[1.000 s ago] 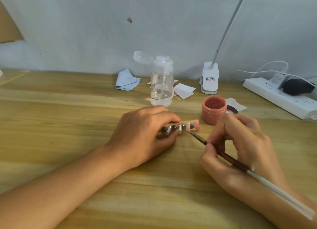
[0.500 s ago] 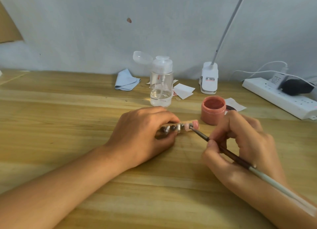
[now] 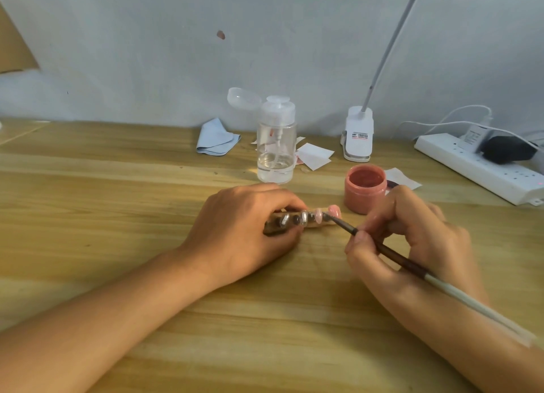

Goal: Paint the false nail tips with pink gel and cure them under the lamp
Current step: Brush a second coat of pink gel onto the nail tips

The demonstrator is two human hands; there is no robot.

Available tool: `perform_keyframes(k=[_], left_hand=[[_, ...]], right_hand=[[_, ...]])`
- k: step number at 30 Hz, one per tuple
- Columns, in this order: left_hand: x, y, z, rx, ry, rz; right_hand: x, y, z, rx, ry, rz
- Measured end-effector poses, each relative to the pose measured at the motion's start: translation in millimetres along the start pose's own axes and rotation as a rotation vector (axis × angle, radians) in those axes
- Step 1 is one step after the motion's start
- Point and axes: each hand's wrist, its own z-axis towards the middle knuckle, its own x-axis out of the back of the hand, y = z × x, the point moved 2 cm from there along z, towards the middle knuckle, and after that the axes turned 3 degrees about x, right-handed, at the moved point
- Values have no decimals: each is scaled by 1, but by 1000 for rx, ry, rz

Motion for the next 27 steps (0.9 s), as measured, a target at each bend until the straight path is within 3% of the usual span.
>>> perform_keyframes(k=[5,13,19,27], left_hand=[[0,-1,1,8,-19,-38],[0,-4,4,17,24,-208],[-1,-4,5,10,-23,-239],[0,-1,4,-95,2,-158]], right_hand=[[-1,1,0,19,-5,4],[6,-3,0,60,177,101],[4,-2,-4,146,131,147],[1,0,-3,157,101,31]])
